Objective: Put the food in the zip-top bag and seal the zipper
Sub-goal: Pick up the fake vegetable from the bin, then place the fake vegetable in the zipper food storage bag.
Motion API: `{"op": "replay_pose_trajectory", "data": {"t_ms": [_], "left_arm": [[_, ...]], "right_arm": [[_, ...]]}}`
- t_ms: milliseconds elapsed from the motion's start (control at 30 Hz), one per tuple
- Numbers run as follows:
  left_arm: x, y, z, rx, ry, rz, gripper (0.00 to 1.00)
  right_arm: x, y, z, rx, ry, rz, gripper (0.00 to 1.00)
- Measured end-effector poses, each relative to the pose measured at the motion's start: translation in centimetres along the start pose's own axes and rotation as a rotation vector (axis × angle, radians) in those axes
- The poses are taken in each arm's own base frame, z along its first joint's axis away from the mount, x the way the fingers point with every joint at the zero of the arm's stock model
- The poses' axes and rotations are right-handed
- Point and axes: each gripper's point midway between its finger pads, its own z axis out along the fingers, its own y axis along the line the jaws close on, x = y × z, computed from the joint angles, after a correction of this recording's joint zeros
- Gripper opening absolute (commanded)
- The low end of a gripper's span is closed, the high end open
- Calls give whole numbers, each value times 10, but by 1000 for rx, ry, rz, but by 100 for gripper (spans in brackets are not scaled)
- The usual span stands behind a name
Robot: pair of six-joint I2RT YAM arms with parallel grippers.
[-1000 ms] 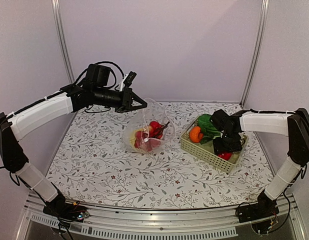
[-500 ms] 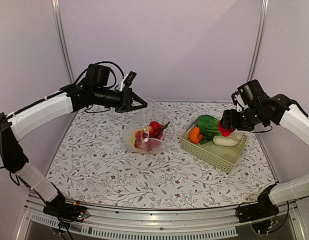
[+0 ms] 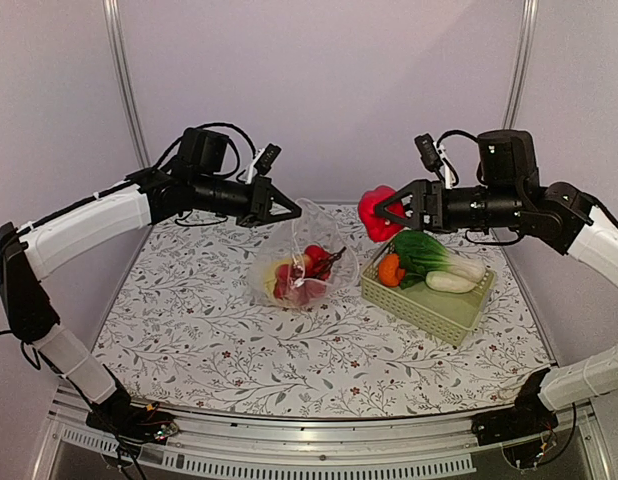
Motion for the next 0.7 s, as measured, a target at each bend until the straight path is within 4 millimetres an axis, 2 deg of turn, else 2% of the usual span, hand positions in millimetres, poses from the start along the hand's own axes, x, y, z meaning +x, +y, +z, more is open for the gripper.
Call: {"op": "replay_pose_trajectory", "data": {"t_ms": [133, 233, 433, 567, 700], "left_arm": [[-1, -2, 0, 3, -2, 4, 0], [-1, -3, 0, 4, -2, 5, 0], [0, -3, 0, 6, 4, 4, 0], [2, -4, 0, 10, 13, 11, 0], [4, -4, 0, 14, 22, 18, 0]], "right_arm": [[1, 39, 28, -139, 42, -40, 74], [8, 54, 52, -196, 84, -55, 74], [27, 42, 92, -181, 168, -30, 74], [28, 31, 109, -136, 181, -20, 75], [25, 12, 121, -31, 174, -4, 75]]}}
